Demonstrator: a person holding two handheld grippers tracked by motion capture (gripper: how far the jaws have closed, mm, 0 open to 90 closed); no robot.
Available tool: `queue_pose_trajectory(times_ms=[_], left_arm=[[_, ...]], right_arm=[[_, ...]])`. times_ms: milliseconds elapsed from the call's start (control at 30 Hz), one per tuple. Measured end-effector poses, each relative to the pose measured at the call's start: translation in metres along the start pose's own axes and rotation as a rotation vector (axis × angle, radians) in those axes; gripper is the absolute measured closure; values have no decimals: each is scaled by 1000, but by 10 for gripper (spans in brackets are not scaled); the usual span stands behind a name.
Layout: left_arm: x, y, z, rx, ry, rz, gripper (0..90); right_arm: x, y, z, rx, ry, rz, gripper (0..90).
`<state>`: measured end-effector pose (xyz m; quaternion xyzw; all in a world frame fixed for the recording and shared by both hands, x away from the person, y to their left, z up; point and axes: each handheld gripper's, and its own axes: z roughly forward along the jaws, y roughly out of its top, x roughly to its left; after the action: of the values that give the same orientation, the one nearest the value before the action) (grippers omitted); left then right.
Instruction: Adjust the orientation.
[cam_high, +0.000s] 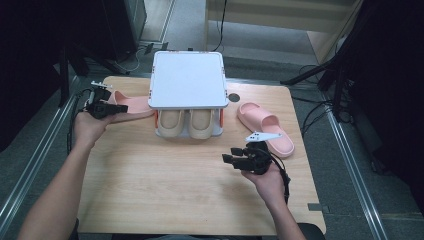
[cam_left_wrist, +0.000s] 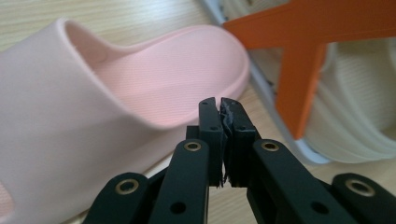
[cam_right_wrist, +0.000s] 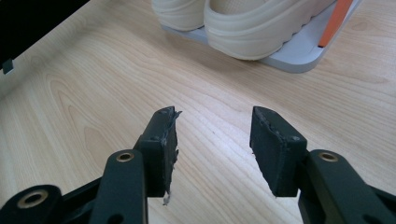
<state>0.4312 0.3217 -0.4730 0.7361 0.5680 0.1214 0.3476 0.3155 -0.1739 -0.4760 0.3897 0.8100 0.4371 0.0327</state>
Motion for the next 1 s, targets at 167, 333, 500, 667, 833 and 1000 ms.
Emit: queue_pose_trajectory(times_ms=[167,333,500,667,833,1000], left_arm=[[5,1,11,-6,10,-22,867],[4,10,23,4,26,-17,862],[6,13,36,35,61,-17,844],[10,14,44,57,68,-30,832],[10,12,45,64,69,-20,829],[8,8,44,69,67,-13,827]], right_arm=[[2,-6,-3,5,-16,5,518],[2,-13,-11,0,-37,21,517],[0,-21,-21,-15,-62,51,516],[-1,-25,-25,-17,-73,57,514],[-1,-26,-26,-14,-77,63,513],[-1,-25,-25,-9,-76,55,512]])
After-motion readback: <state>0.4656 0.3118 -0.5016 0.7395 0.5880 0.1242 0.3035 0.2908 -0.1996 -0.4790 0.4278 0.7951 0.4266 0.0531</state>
